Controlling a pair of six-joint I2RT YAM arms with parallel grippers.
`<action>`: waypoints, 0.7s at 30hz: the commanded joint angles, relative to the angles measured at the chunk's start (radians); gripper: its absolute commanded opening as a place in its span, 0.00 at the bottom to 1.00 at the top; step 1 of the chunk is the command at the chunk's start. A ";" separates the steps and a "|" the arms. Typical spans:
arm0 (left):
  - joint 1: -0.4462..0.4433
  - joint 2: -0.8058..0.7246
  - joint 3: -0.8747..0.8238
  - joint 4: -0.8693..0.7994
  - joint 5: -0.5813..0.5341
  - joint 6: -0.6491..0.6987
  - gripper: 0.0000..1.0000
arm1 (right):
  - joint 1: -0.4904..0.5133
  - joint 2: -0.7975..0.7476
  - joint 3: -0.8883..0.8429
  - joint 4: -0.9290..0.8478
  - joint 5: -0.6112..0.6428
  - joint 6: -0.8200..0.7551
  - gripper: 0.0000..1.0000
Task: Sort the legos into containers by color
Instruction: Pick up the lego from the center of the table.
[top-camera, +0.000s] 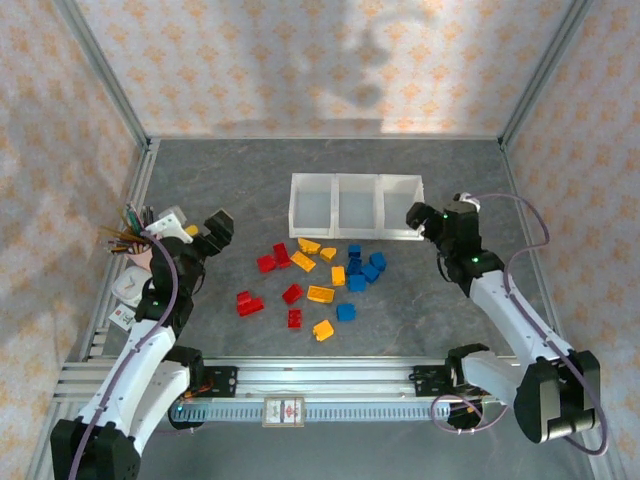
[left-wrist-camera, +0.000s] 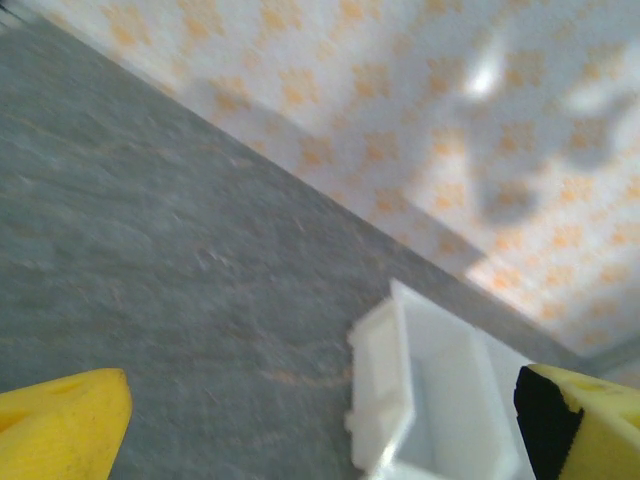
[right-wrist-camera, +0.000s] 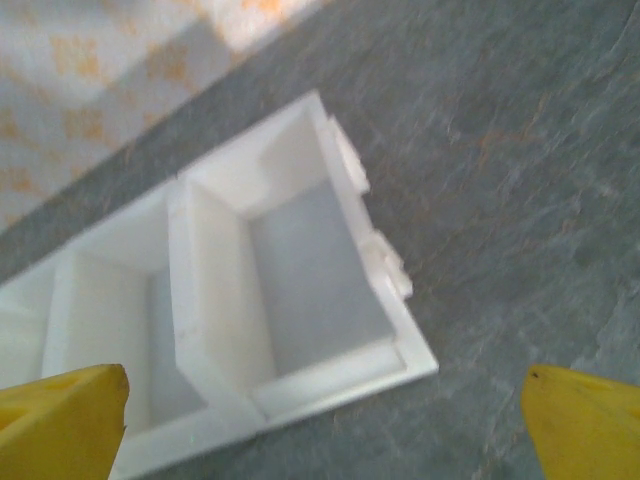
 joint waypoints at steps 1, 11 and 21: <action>-0.063 -0.020 0.025 -0.127 0.087 -0.044 0.99 | 0.076 0.008 0.028 -0.164 0.030 0.012 1.00; -0.341 0.005 0.040 -0.204 0.041 -0.104 0.99 | 0.359 0.017 0.007 -0.276 0.103 0.122 0.98; -0.582 0.116 0.040 -0.147 -0.069 -0.181 0.99 | 0.587 0.129 -0.039 -0.183 0.079 0.213 0.85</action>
